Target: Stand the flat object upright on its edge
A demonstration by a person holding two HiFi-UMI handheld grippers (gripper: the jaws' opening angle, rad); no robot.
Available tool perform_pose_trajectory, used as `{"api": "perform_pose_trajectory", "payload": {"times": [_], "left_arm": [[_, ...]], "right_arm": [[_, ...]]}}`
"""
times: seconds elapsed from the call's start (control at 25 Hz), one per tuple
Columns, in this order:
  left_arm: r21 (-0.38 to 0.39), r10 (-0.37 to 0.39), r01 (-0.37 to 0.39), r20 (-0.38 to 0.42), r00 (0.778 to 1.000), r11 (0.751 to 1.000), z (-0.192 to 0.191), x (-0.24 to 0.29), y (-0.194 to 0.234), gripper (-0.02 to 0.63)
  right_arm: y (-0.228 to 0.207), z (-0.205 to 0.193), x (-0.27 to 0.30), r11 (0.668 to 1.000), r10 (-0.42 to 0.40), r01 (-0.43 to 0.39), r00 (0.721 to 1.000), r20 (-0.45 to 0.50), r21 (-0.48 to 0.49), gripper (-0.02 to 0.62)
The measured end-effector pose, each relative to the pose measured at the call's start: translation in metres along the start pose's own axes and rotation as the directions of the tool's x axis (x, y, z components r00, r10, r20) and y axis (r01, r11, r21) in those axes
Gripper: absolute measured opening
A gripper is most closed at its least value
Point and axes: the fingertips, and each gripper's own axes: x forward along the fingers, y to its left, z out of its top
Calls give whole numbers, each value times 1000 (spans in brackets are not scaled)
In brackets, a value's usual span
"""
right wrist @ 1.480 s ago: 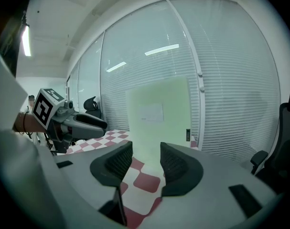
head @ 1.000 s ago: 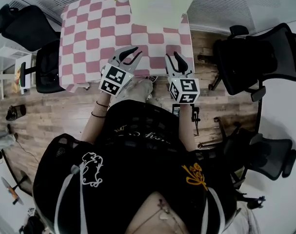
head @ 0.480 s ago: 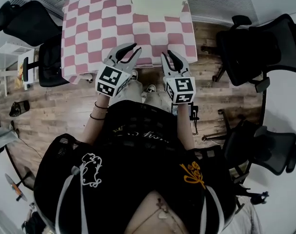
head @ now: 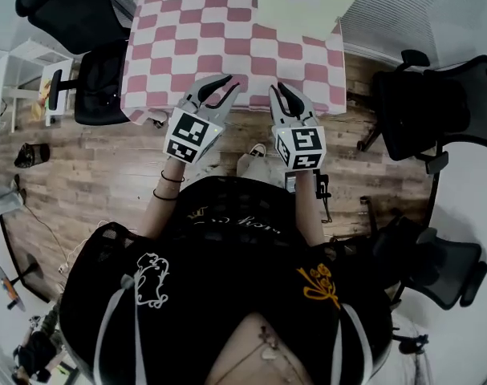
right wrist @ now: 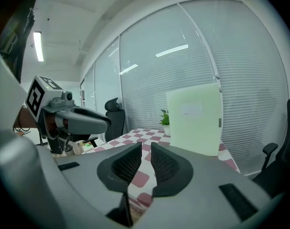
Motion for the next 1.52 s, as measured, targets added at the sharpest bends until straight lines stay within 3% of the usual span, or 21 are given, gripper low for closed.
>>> {"api": "perform_pose_trajectory", "payload": {"times": [0.32,0.68,1.04,1.52], "left_arm": [[-11,32,-32,-7,999,999,-38,-80,17,86],[-30,-13,13,5,1000,999,-76,-154,3,86],[-26,-96,97,35,995,995,-95,-195,-28,86],[-1,-133,133,47,990,991,-105,-219,-48,86]], "right_arm": [[94,1,8,997,60,-61,998,-17,-54,57],[181,-16,-21,998,33,-34,999,-21,-58,55],[229,-38,-55,998,-18,15,999,-39,-63,40],[255,-51,-78,996,-36,32,998,-45,-80,35]]}}
